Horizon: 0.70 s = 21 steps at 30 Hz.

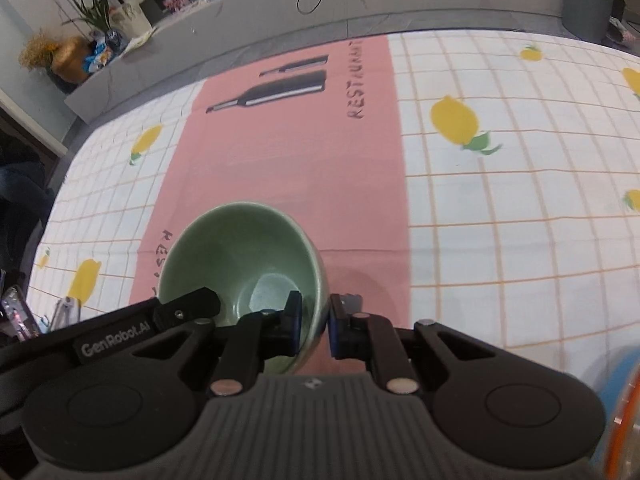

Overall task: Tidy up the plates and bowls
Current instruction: 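Carry the green bowl and lower it into the nested steel bowls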

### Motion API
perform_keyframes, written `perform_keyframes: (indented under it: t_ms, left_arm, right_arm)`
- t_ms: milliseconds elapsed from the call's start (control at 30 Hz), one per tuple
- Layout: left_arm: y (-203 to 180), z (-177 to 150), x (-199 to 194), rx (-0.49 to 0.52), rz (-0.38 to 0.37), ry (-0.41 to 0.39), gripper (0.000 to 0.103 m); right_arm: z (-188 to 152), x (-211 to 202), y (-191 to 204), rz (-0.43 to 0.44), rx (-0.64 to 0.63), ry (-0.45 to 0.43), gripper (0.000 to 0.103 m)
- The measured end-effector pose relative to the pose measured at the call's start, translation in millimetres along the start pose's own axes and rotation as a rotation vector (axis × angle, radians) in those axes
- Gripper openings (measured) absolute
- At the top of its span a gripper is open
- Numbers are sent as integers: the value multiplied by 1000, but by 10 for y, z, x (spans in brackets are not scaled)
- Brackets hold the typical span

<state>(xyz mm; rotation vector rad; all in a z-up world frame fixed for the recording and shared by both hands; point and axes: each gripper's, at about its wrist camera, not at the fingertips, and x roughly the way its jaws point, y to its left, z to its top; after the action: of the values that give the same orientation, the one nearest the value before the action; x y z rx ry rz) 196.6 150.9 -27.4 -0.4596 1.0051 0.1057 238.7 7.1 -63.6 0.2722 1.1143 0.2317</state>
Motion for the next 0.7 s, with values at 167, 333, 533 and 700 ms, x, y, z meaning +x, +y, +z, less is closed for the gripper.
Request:
perform_keyframes:
  t_ms: [167, 333, 533, 700]
  left_arm:
    - [-287, -143, -210, 38, -3, -16, 8]
    - [-650, -313, -465, 95, -21, -37, 8]
    - [-1109, -545, -674, 166, -58, -20, 8]
    - [-1400, -721, -734, 190, -118, 36, 8]
  right_arm:
    - [-70, -318, -175, -3, 18, -14, 11]
    - [-153, -708, -438, 10, 67, -42, 11]
    - [-237, -1208, -834, 10, 149, -46, 11]
    - [-323, -1595, -1148, -19, 165, -76, 11]
